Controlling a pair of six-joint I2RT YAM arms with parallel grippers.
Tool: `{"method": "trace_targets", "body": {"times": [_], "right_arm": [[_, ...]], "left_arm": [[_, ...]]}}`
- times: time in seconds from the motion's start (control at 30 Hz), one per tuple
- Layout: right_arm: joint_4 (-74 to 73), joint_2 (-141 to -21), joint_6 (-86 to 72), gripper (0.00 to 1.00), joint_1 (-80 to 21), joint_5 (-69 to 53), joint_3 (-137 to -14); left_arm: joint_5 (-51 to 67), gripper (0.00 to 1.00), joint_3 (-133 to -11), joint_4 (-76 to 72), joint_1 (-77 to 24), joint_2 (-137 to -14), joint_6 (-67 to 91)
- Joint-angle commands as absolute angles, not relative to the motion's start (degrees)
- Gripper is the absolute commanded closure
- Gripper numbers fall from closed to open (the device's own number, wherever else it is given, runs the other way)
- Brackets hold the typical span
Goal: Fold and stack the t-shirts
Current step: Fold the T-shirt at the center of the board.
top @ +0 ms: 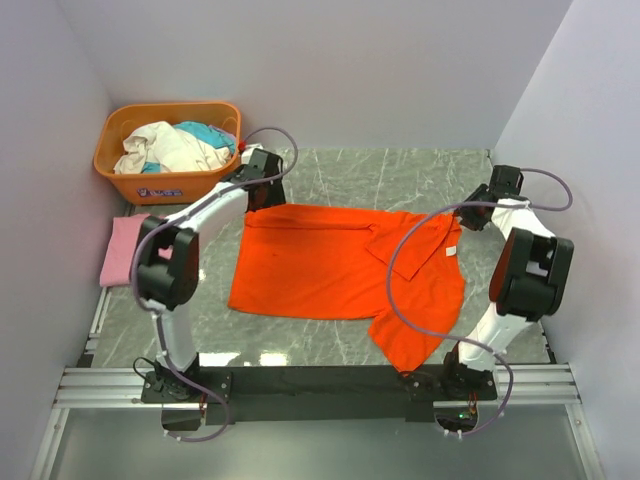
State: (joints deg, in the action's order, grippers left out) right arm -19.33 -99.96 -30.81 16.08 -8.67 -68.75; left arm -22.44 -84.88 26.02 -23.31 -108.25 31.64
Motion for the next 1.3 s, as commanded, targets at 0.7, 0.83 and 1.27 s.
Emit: {"method": "trace_targets", "body": {"times": [0.7,0.83,1.27], "right_arm": [[-19.77,-115.23,-32.08,0.99,20.74,-15.03,-81.39],[-19.34,-115.66,-32.87,1.00,22.58,-14.68,-81.91],[-18.55,-120.93,-32.26,1.00,24.08,-17.31,-91.31]], "left_arm": [[-23.99,0.17,-99.05,29.18,-23.20,-128.67,32.34],[-24.08,0.17,-99.32,29.62,-23.03,-129.64,32.52],[-22.59,0.17,-112.04,30.06,-22.85,-135.52,30.50]]}}
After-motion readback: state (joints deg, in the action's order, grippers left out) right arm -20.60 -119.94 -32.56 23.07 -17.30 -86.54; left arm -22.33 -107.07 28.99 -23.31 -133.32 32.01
